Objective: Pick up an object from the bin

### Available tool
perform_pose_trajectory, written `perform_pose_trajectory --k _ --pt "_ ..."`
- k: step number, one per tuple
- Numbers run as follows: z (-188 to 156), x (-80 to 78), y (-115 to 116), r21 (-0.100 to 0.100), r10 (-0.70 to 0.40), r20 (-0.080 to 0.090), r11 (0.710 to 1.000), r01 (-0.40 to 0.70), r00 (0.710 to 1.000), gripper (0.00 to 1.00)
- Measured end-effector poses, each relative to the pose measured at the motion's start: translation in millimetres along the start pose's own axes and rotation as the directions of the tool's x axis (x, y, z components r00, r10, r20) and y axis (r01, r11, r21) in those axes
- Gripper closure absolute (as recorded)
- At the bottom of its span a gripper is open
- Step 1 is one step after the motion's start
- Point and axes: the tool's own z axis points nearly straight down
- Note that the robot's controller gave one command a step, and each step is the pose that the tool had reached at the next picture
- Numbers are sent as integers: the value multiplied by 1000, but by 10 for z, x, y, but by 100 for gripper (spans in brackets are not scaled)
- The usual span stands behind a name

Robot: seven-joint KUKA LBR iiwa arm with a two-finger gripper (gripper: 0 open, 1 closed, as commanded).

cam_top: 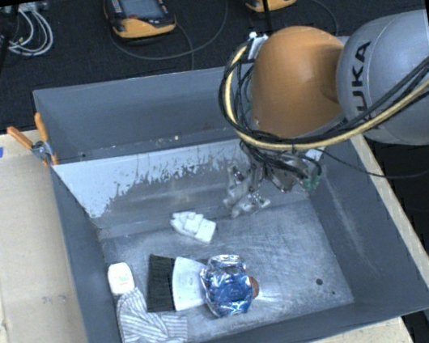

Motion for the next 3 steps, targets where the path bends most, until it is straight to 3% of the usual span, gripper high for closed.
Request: perform_pose_trajectory --k 1,2,3 --pt "621 -65 368 -6 -442 -5 897 442 897 0" --pt "600 -71 358 -3 -440 -3 898 440 898 0" --pt "1241 -132 452 3 -339 -8 941 339 941 100"
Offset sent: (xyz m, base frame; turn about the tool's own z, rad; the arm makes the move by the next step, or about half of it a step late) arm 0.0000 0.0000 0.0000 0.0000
